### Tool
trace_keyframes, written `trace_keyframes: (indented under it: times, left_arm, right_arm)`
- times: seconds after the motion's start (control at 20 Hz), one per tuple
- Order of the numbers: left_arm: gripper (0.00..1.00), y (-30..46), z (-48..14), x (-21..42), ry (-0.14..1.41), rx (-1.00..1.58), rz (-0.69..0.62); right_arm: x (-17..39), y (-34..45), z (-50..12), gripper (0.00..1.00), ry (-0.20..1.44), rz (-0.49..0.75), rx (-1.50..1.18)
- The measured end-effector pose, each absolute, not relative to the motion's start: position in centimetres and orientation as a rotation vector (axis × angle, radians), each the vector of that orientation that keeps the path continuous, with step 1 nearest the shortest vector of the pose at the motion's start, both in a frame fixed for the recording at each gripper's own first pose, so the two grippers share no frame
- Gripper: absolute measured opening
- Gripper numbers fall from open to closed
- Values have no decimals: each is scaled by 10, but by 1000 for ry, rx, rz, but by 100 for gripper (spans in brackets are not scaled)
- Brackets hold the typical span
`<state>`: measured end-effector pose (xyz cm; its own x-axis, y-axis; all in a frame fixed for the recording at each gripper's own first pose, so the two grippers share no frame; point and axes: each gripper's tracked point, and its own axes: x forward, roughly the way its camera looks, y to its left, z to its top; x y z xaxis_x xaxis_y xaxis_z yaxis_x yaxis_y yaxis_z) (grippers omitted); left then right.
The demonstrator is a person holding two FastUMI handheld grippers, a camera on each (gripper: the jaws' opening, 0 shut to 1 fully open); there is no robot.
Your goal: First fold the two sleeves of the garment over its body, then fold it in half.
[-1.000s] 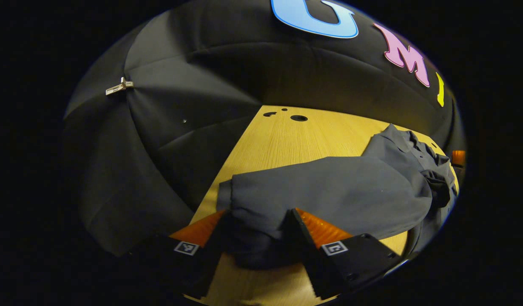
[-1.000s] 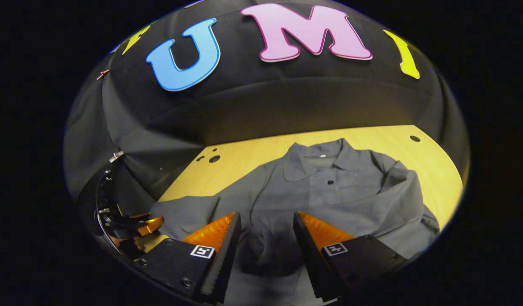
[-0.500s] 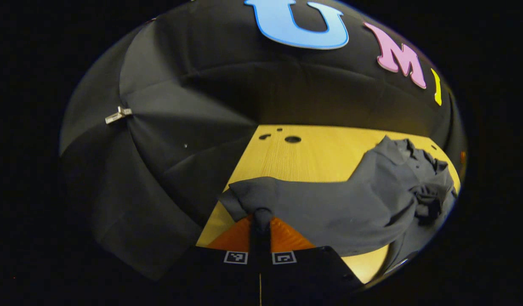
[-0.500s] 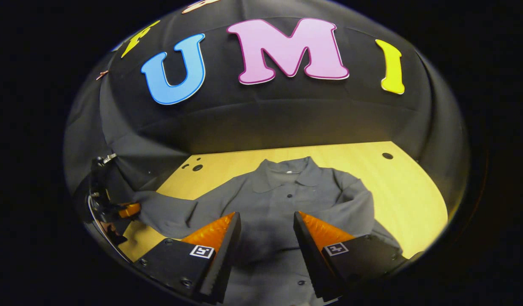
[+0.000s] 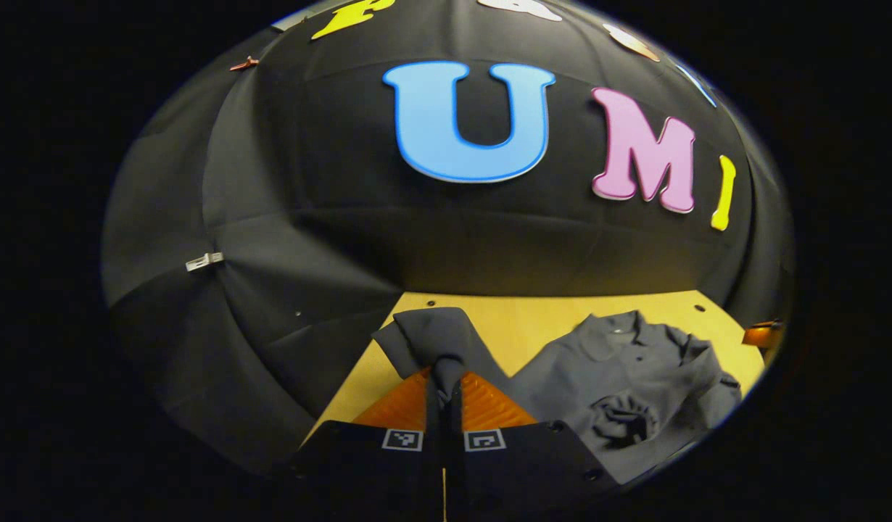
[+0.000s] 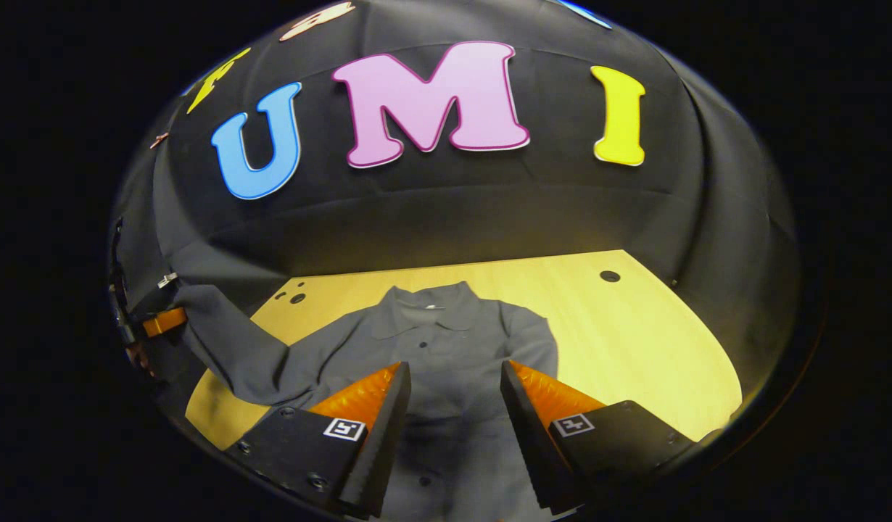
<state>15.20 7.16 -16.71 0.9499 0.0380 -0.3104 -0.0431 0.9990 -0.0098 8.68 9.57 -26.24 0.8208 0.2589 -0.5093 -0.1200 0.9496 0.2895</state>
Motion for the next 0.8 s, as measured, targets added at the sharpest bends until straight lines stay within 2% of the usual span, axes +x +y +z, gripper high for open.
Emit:
trace_keyframes:
  times: [0.25,0.8]
  left_arm:
    - [6,-21,-152,156,305,-52,-70]
    - [6,-197,-203,174,395,-32,-283]
  right_arm:
    - [91,43,-275,78,568,155,237]
    - [91,-50,-320,79,606,76,238]
